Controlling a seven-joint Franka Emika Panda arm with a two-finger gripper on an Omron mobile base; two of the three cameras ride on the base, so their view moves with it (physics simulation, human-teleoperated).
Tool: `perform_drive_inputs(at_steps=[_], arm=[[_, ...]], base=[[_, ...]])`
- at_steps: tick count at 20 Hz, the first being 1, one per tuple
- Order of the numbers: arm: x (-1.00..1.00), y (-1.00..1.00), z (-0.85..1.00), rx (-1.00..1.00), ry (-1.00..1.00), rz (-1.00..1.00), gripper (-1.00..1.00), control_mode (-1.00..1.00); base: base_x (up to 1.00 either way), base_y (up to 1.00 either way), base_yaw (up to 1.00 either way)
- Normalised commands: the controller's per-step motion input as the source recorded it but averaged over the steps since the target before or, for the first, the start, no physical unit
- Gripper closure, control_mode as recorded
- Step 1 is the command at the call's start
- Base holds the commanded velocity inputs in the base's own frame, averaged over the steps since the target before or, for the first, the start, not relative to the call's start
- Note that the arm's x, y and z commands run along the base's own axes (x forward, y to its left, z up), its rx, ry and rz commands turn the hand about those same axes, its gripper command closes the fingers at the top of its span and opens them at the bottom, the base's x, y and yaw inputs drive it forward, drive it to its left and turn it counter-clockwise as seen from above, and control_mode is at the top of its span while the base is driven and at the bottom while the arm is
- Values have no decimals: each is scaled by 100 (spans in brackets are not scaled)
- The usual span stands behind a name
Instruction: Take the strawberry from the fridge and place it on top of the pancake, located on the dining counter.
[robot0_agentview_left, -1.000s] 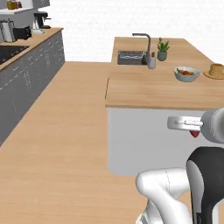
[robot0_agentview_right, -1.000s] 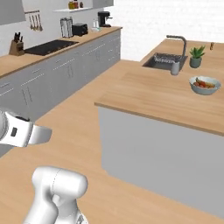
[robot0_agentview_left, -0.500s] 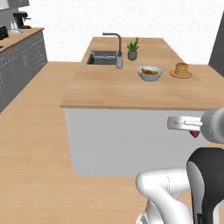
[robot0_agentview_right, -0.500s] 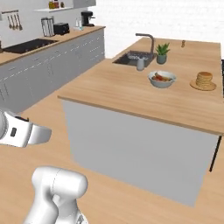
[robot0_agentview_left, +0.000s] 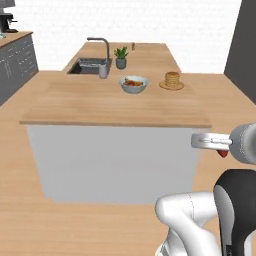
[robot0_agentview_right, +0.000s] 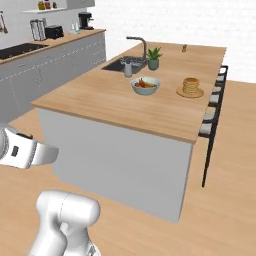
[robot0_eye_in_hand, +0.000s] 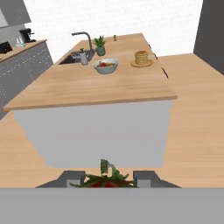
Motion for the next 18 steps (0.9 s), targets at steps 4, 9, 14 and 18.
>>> perform_drive_inputs(at_steps=[4,9,14,18], arm=[[0,0,0,0,0,0,100,100],[0,0,0,0,0,0,100,100],[0,0,0,0,0,0,100,100],[0,0,0,0,0,0,100,100]], base=[[33,-100,3],[31,-100,18],[38,-100,23],[58,-100,30]])
